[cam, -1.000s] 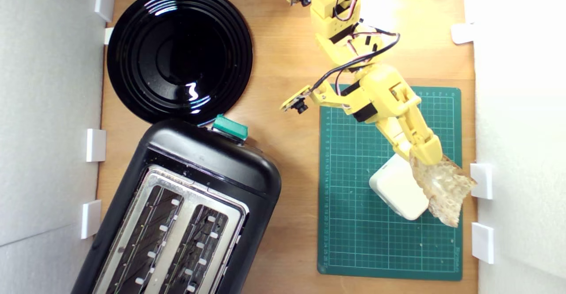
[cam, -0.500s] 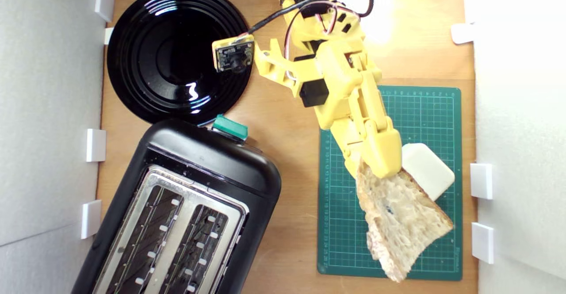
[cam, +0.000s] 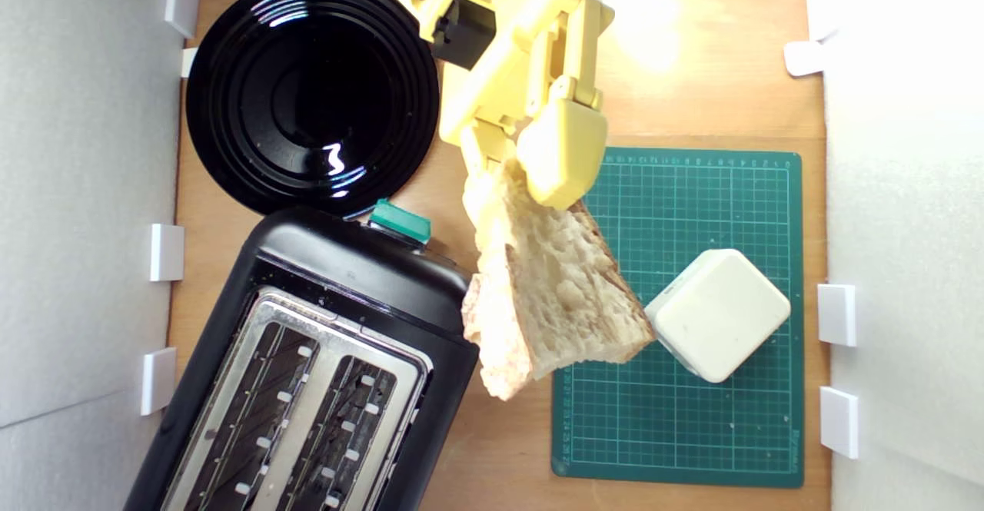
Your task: Pick bread and place in toaster
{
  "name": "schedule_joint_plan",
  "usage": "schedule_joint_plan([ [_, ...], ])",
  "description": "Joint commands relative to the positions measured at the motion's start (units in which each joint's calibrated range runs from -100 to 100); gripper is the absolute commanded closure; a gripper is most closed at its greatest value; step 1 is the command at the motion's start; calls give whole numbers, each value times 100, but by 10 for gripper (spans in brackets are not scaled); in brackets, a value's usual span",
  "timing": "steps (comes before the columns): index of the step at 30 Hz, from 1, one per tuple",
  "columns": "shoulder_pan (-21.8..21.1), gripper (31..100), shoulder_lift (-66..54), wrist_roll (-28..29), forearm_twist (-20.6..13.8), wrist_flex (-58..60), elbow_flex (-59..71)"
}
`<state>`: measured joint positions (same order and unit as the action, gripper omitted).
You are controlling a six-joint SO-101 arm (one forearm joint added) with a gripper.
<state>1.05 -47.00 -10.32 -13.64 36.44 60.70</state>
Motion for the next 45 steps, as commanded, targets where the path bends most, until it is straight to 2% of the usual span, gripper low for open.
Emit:
schedule_joint_plan([
  [1,64,740,-483,-440,31,-726,-709],
  [10,153,740,-242,-1120,40,-3405,-3487],
  [27,153,739,1023,-3014,49,-8141,-7999],
  [30,249,739,1164,-3255,31,-8695,-8363],
  [34,596,740,1230,-3428,31,-8968,-8372],
  [40,821,740,1239,-3830,31,-9881,-8372],
  [45,894,740,1422,-3856,-78,-10461,-8363],
])
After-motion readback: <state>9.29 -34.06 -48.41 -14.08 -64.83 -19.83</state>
